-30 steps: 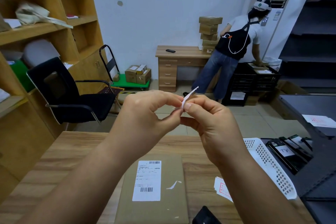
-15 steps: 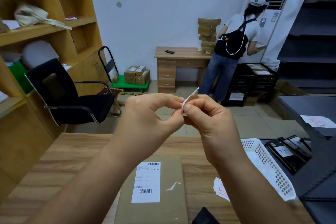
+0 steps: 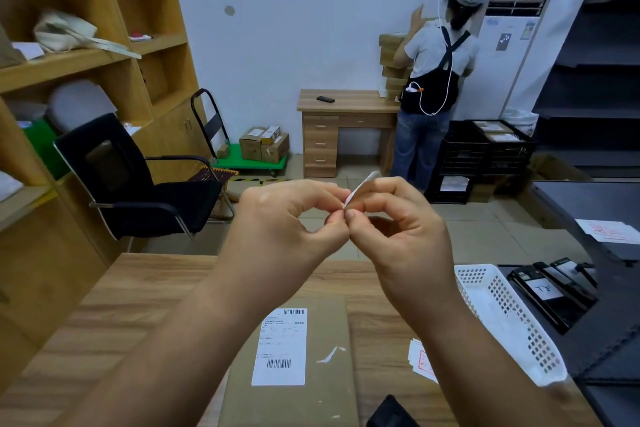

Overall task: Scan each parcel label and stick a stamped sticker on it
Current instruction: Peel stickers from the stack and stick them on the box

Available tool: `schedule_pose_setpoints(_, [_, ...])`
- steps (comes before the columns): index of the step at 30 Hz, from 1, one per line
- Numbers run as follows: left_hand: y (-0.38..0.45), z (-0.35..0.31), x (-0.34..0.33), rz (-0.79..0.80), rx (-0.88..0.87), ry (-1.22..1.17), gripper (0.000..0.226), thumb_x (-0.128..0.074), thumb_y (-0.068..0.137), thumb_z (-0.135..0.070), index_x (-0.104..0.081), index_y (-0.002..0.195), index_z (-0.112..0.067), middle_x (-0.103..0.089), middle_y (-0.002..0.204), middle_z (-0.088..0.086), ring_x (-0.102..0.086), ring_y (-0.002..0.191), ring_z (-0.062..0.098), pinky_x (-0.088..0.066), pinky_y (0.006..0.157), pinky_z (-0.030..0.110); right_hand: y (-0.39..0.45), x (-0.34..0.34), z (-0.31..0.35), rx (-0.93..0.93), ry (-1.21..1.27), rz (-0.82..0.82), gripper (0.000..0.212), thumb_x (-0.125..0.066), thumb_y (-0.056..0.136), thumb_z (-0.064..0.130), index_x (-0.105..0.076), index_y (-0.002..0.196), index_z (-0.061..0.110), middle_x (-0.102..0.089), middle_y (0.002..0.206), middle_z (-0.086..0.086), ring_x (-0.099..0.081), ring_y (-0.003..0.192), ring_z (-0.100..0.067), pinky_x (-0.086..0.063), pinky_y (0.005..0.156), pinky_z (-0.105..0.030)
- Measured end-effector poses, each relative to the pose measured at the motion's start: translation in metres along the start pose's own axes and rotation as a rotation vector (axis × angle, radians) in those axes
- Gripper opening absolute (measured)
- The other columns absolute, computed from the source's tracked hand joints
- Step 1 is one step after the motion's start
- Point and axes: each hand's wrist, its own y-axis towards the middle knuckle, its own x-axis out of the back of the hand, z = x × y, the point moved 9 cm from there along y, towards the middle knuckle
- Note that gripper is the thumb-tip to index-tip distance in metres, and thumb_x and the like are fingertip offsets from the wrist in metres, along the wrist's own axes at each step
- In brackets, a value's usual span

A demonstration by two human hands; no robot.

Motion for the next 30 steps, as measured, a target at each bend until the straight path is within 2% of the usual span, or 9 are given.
schedule_pose_setpoints(7, [-0.003, 0.007, -0.001, -0.012, 0.061, -0.035, 0.010, -0.069, 0.076, -0.013, -0.078, 0.077, -0.017, -0.072, 0.086, -0.023, -0.068, 0.086, -0.005, -0.053, 0.080, 0.018, 0.000, -0.003, -0.006, -0.013, 0.036, 0.024, 0.008, -0.068, 0.081, 0.004, -0.073, 0.075, 0.005, -0.063, 0.089, 0.008, -0.066, 0.086, -0.011, -0.052, 0.072, -0.019])
schedule_pose_setpoints(10, [-0.004, 0.015, 0.000, -0.001, 0.138, -0.080, 0.017, -0.071, 0.080, -0.010, -0.075, 0.071, -0.025, -0.073, 0.083, -0.022, -0.068, 0.085, -0.004, -0.049, 0.078, 0.012, -0.001, -0.005, -0.009, -0.063, 0.071, 0.039, 0.008, -0.068, 0.080, 0.007, -0.073, 0.074, 0.008, -0.063, 0.088, 0.009, -0.065, 0.086, -0.008, -0.052, 0.071, -0.018])
schedule_pose_setpoints(13, [-0.006, 0.023, 0.000, 0.047, 0.225, -0.139, 0.024, -0.070, 0.082, -0.012, -0.073, 0.072, -0.034, -0.073, 0.084, -0.024, -0.068, 0.087, -0.003, -0.047, 0.078, 0.010, -0.003, -0.007, -0.014, -0.114, 0.100, 0.050, 0.008, -0.068, 0.080, 0.010, -0.073, 0.075, 0.007, -0.064, 0.088, 0.007, -0.065, 0.088, -0.009, -0.059, 0.074, -0.029])
schedule_pose_setpoints(16, [-0.006, 0.023, 0.002, 0.103, 0.226, -0.150, 0.019, -0.073, 0.082, -0.014, -0.076, 0.077, -0.032, -0.072, 0.087, -0.026, -0.067, 0.089, -0.007, -0.045, 0.080, 0.006, -0.003, -0.008, -0.014, -0.108, 0.059, 0.054, 0.008, -0.068, 0.082, 0.009, -0.074, 0.078, 0.008, -0.064, 0.091, 0.007, -0.066, 0.093, -0.015, -0.061, 0.078, -0.037])
schedule_pose_setpoints(19, [-0.005, 0.017, 0.006, 0.130, 0.157, -0.107, 0.014, -0.074, 0.081, -0.014, -0.079, 0.083, -0.026, -0.073, 0.089, -0.024, -0.066, 0.092, -0.009, -0.046, 0.084, 0.007, -0.005, -0.011, -0.009, -0.069, 0.013, 0.054, 0.009, -0.068, 0.084, 0.005, -0.074, 0.078, 0.008, -0.064, 0.094, 0.005, -0.067, 0.098, -0.020, -0.060, 0.078, -0.033])
schedule_pose_setpoints(21, [-0.005, 0.014, 0.009, 0.132, 0.104, -0.084, 0.018, -0.074, 0.080, -0.012, -0.077, 0.082, -0.029, -0.072, 0.090, -0.024, -0.066, 0.093, -0.009, -0.048, 0.086, 0.009, -0.006, -0.014, -0.003, -0.026, -0.017, 0.056, 0.010, -0.068, 0.083, 0.003, -0.073, 0.076, 0.008, -0.063, 0.093, 0.006, -0.067, 0.099, -0.021, -0.058, 0.076, -0.027])
schedule_pose_setpoints(23, [-0.007, 0.014, 0.011, 0.125, 0.078, -0.063, 0.023, -0.075, 0.079, -0.009, -0.075, 0.080, -0.032, -0.071, 0.090, -0.026, -0.065, 0.093, -0.010, -0.048, 0.086, 0.010, -0.008, -0.017, 0.003, 0.029, -0.066, 0.052, 0.011, -0.068, 0.082, 0.000, -0.072, 0.074, 0.007, -0.062, 0.091, 0.005, -0.068, 0.096, -0.020, -0.054, 0.074, -0.021])
schedule_pose_setpoints(26, [-0.011, 0.016, 0.012, 0.115, 0.058, -0.032, 0.016, -0.074, 0.077, -0.009, -0.077, 0.078, -0.025, -0.070, 0.089, -0.025, -0.065, 0.093, -0.010, -0.049, 0.086, 0.011, -0.011, -0.021, 0.010, 0.107, -0.158, 0.053, 0.012, -0.070, 0.080, -0.005, -0.071, 0.073, 0.005, -0.062, 0.089, 0.003, -0.066, 0.090, -0.017, -0.050, 0.072, -0.016])
schedule_pose_setpoints(30, [-0.015, 0.018, 0.016, 0.111, 0.070, -0.051, 0.018, -0.069, 0.075, -0.019, -0.071, 0.076, -0.037, -0.066, 0.084, -0.032, -0.065, 0.089, -0.011, -0.048, 0.081, 0.007, -0.017, -0.028, 0.007, 0.063, -0.146, 0.048, 0.007, -0.068, 0.079, -0.001, -0.071, 0.074, 0.003, -0.062, 0.090, 0.003, -0.065, 0.089, -0.014, -0.051, 0.072, -0.016])
